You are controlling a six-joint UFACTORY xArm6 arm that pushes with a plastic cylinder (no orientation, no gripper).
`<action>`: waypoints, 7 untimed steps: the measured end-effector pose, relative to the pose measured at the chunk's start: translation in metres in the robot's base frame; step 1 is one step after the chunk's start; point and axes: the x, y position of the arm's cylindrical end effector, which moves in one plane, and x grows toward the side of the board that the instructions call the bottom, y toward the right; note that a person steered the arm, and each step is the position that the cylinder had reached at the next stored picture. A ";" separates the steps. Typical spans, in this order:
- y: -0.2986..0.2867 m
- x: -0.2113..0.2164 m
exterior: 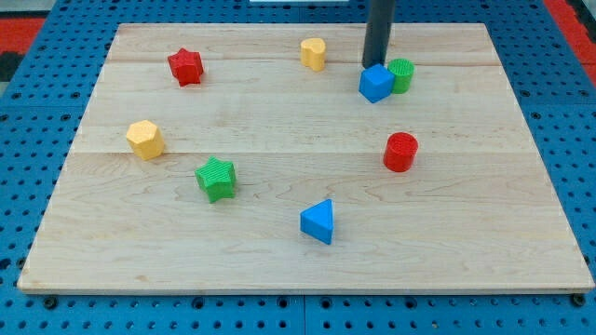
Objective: Slightly touch the blue triangle and yellow heart
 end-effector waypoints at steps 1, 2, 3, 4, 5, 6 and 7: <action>-0.021 0.021; 0.021 0.047; 0.012 0.055; -0.028 0.028; -0.068 0.053; -0.154 0.062; -0.139 0.109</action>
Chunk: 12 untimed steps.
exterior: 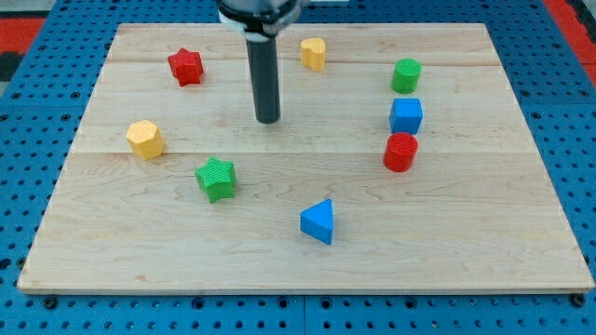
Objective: Slightly touch the blue triangle and yellow heart
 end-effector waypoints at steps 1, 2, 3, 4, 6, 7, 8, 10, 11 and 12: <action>0.006 0.040; 0.004 0.072; -0.007 0.126; 0.008 0.165; 0.088 0.167; 0.099 0.167; 0.111 0.149; 0.108 0.079; 0.062 0.035; 0.050 -0.048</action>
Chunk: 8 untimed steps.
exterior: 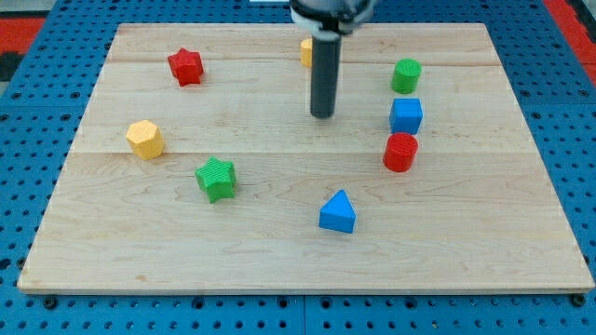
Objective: Slightly touch the blue triangle and yellow heart
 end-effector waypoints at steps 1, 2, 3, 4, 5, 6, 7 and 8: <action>-0.016 -0.030; -0.011 -0.034; -0.009 -0.034; 0.013 -0.054; 0.013 -0.065; -0.006 -0.075; -0.006 -0.075; -0.027 -0.075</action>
